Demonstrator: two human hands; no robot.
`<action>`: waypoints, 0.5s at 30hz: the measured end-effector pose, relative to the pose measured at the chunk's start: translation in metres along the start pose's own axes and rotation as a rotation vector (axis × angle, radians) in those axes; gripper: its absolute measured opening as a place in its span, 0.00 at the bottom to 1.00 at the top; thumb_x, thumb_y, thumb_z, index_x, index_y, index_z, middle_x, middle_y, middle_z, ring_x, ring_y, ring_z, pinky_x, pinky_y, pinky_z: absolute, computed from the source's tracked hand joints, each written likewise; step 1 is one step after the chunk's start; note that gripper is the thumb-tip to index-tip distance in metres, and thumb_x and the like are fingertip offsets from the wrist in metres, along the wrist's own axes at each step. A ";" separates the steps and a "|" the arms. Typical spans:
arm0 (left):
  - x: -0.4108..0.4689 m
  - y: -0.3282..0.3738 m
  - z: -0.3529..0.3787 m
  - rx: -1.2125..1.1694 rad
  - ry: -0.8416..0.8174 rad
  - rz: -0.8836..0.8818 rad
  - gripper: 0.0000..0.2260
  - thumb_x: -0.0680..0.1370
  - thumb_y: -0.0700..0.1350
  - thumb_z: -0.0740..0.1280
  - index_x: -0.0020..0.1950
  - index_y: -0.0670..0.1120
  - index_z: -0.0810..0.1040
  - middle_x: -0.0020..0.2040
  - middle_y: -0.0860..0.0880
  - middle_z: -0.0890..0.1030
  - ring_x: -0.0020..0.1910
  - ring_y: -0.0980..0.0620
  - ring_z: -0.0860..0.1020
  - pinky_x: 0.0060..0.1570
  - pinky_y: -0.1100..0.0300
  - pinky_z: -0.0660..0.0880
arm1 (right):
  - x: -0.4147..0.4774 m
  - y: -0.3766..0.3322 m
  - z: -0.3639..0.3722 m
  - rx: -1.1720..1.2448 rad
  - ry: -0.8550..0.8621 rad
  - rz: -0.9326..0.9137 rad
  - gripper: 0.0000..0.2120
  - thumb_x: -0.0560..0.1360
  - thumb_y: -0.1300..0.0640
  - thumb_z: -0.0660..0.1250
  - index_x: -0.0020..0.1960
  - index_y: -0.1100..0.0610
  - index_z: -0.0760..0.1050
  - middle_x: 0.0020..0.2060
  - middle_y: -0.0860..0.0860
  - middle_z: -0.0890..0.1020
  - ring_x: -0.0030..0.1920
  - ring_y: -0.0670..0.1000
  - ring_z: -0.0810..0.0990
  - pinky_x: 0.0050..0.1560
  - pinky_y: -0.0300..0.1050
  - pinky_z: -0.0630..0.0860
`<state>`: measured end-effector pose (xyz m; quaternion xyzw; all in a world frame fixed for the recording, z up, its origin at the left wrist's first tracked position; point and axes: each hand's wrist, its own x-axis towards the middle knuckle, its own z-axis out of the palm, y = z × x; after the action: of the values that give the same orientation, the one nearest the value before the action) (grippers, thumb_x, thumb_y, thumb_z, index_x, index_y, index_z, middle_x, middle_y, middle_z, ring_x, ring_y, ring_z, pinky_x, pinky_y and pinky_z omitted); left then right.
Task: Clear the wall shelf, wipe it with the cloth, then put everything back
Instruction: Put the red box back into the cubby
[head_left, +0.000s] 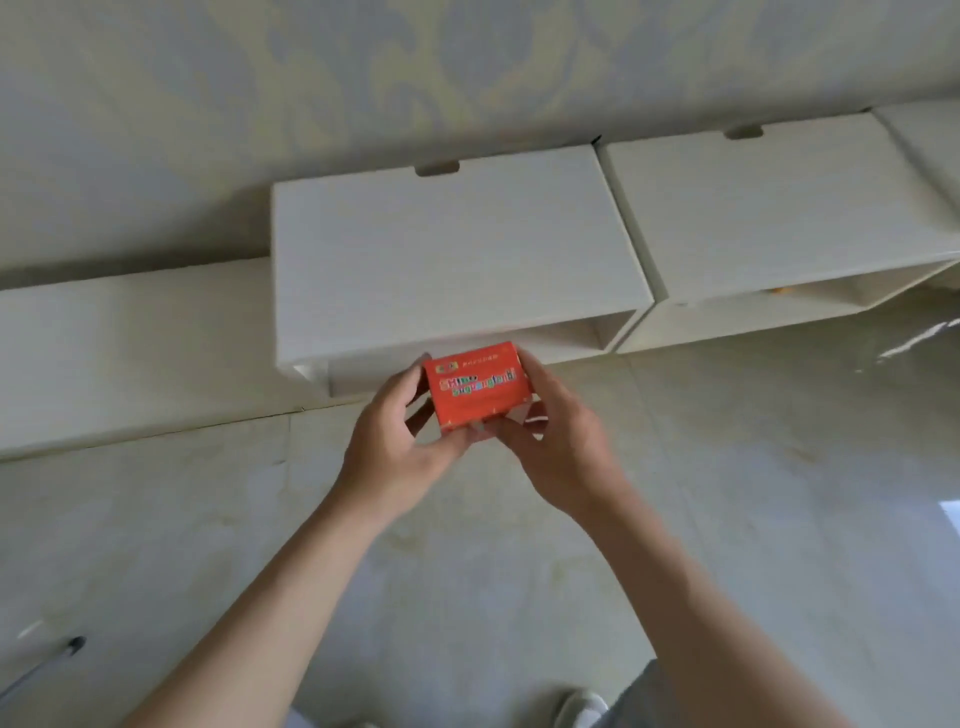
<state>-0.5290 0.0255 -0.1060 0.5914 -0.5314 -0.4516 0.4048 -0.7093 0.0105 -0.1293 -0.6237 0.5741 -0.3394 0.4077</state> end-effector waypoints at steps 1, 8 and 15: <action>0.009 -0.009 0.003 0.012 -0.008 0.043 0.31 0.69 0.43 0.81 0.67 0.59 0.73 0.64 0.56 0.80 0.65 0.61 0.77 0.66 0.60 0.73 | 0.010 0.010 0.002 0.000 0.000 -0.033 0.34 0.73 0.49 0.74 0.74 0.39 0.65 0.55 0.46 0.81 0.50 0.46 0.82 0.52 0.48 0.81; 0.047 -0.038 -0.002 0.014 -0.042 0.220 0.20 0.71 0.41 0.78 0.60 0.51 0.80 0.54 0.55 0.86 0.55 0.58 0.83 0.54 0.66 0.77 | 0.048 0.025 0.001 -0.123 0.062 -0.226 0.21 0.72 0.43 0.73 0.63 0.42 0.75 0.45 0.49 0.79 0.42 0.46 0.80 0.47 0.45 0.79; 0.055 -0.029 -0.007 0.053 0.007 0.269 0.18 0.69 0.48 0.79 0.58 0.52 0.81 0.55 0.56 0.85 0.56 0.57 0.83 0.58 0.58 0.78 | 0.056 0.012 -0.004 -0.122 0.058 -0.229 0.09 0.74 0.47 0.74 0.50 0.49 0.78 0.45 0.49 0.80 0.43 0.45 0.80 0.43 0.39 0.76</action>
<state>-0.5130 -0.0264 -0.1375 0.5271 -0.6161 -0.3771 0.4478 -0.7123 -0.0457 -0.1408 -0.6987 0.5304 -0.3658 0.3109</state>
